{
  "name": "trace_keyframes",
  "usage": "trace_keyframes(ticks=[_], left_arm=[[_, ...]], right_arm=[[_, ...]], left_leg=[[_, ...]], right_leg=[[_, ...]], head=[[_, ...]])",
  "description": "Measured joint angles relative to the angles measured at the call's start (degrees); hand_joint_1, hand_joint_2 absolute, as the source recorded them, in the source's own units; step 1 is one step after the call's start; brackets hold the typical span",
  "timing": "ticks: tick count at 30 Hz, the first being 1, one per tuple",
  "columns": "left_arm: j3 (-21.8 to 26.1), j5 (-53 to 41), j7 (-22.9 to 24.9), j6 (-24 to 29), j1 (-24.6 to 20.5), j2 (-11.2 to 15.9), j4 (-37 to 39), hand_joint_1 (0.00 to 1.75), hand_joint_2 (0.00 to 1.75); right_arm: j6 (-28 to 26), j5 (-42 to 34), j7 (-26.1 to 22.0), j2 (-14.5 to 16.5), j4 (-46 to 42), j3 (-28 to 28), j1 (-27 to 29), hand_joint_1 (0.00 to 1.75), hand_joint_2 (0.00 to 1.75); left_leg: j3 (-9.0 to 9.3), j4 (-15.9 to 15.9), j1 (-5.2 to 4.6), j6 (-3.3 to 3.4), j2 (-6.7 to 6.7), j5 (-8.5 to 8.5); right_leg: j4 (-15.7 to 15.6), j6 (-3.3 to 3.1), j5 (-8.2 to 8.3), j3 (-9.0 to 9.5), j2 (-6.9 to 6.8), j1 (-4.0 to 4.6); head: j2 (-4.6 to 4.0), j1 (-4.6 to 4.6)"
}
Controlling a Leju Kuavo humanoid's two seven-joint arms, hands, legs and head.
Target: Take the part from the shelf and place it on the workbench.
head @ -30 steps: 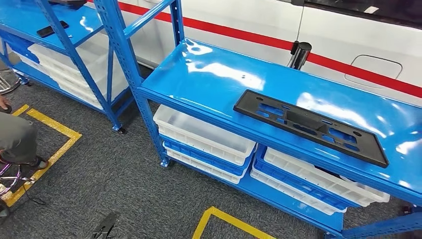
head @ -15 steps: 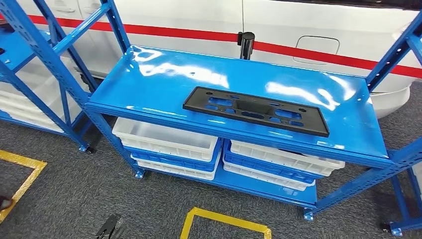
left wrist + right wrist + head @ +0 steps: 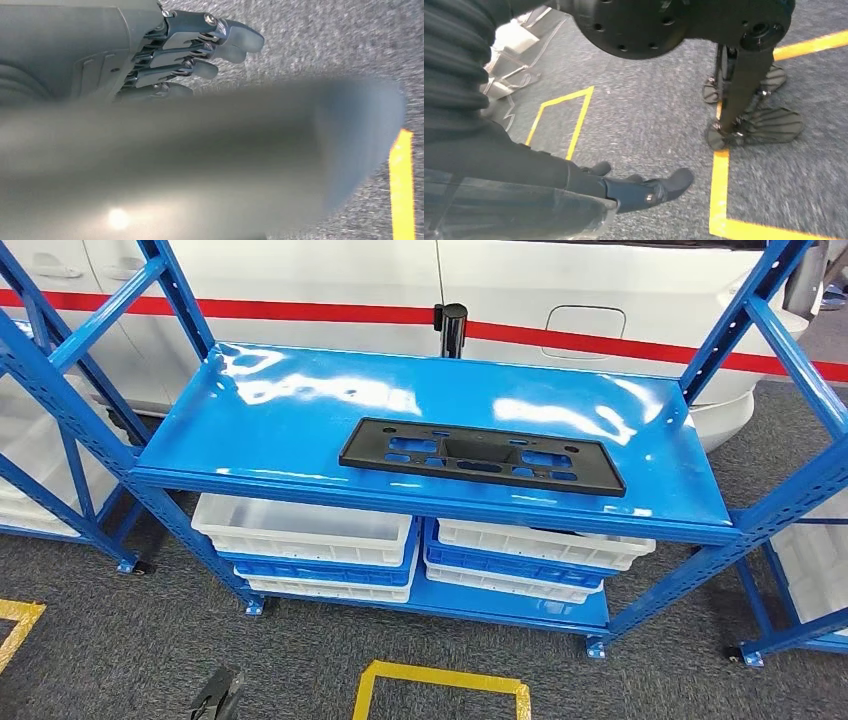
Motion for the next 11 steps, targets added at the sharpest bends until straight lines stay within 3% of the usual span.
trace_keyframes(ticks=[1, 2, 5, 6, 8, 11], left_arm=[[0.00, -0.01, 0.00, 0.01, 0.01, 0.00, 0.00, 0.00, 1.75], [0.01, -0.11, -0.04, 0.13, 0.05, -0.02, 0.01, 0.00, 1.75], [0.06, -0.71, -0.10, 0.85, -0.03, -0.23, 0.00, 0.00, 1.75], [0.07, -0.82, -0.05, 1.01, -0.13, -0.29, -0.01, 0.00, 1.75], [0.07, -0.83, 0.03, 1.14, -0.26, -0.32, 0.00, 0.00, 1.75], [0.07, -0.91, 0.09, 1.28, -0.30, -0.33, 0.00, 0.00, 1.75]], right_arm=[[-0.01, 0.02, 0.00, -0.01, 0.00, 0.00, -0.02, 0.00, 1.75], [-0.44, 0.17, -0.08, -0.05, 0.00, 0.01, -0.01, 0.00, 1.75], [-2.41, 1.03, -0.25, -0.37, 0.00, 0.01, -0.12, 0.00, 1.75], [-2.79, 1.21, -0.20, -0.43, 0.00, 0.01, -0.17, 0.00, 1.75], [-3.25, 1.39, -0.08, -0.38, 0.00, 0.01, -0.15, 0.00, 1.75], [-3.40, 1.52, 0.02, -0.30, 0.00, 0.01, -0.15, 0.00, 1.75]], left_leg=[[0.00, 0.00, -0.01, 0.00, 0.05, 0.00], [-0.08, 0.02, -0.02, -0.05, 0.58, -0.02], [-0.11, 0.38, -0.19, -1.72, 2.62, -0.46], [0.01, 0.47, -0.20, -2.37, 2.84, -0.58], [0.11, 0.49, 0.08, -3.02, 2.92, -0.61], [0.11, 0.55, 0.60, -2.75, 2.66, -0.54]], right_leg=[[0.29, 0.00, -0.12, -0.16, -0.04, -0.02], [2.33, 0.45, -0.66, -1.16, -0.25, -0.35], [-4.40, 2.52, 1.51, 3.25, -2.06, -1.60], [-8.48, 2.52, 2.74, 5.63, -2.36, -1.62], [-8.36, 1.55, 2.90, 5.62, -1.90, -1.57], [-8.31, 0.86, 3.12, 5.71, -1.55, -1.60]], head=[[0.00, 0.01], [0.00, 0.00], [0.00, 0.11], [0.00, 0.13], [0.00, 0.01], [0.00, -0.15]])
